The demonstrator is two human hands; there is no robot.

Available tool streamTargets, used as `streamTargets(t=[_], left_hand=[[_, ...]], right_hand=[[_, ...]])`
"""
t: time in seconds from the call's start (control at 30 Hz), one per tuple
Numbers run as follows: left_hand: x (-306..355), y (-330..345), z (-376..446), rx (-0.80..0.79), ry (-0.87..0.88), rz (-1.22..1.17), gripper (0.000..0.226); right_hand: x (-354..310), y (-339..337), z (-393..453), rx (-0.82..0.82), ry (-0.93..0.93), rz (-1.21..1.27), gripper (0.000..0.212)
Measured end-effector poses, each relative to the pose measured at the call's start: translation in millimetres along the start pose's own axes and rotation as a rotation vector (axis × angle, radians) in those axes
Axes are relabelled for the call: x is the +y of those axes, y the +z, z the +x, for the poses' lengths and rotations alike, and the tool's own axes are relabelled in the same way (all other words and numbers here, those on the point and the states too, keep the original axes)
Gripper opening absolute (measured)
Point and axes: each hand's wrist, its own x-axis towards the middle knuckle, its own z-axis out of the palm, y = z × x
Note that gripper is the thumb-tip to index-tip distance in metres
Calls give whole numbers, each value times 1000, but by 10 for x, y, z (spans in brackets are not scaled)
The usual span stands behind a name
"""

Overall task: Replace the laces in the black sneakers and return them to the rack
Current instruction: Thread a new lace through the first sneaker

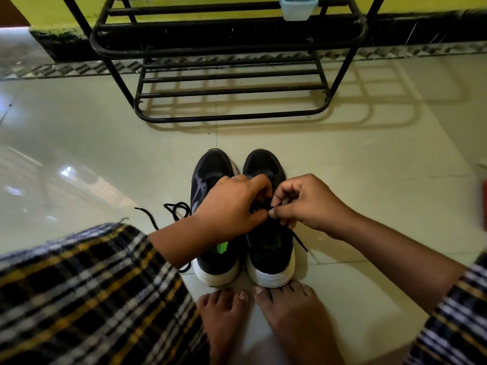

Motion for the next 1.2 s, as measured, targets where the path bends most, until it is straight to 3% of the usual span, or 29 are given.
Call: streamTargets(t=[0.1, 0.2, 0.27, 0.43, 0.57, 0.73, 0.93, 1.03, 1.1, 1.2], left_hand=[[10, 9, 2, -33, 27, 173, 30], [33, 6, -9, -62, -18, 126, 28], [51, -20, -8, -54, -77, -10, 27], [95, -103, 14, -129, -465, -756, 26], [105, -82, 38, -63, -545, -949, 23], [89, -82, 71, -97, -566, -989, 29], [91, -115, 11, -116, -466, -784, 20], [17, -146, 22, -76, -369, -367, 2], [-18, -169, 29, -25, -309, -90, 7], [-58, -182, 33, 5, -259, 32, 10]], right_hand=[[19, 10, -2, 7, 34, 85, 13], [58, 15, -9, 15, 56, 149, 13], [82, 16, -14, 6, 59, 183, 13], [100, 19, -17, 56, 20, 193, 14], [53, -21, 29, 108, -50, 124, 14], [63, 19, 14, 183, -91, -39, 17], [64, -6, -2, 209, -109, -174, 18], [51, -31, 3, 178, -92, -184, 14], [43, -53, 12, 159, -86, -198, 15], [31, -111, 12, 146, -73, -249, 16]])
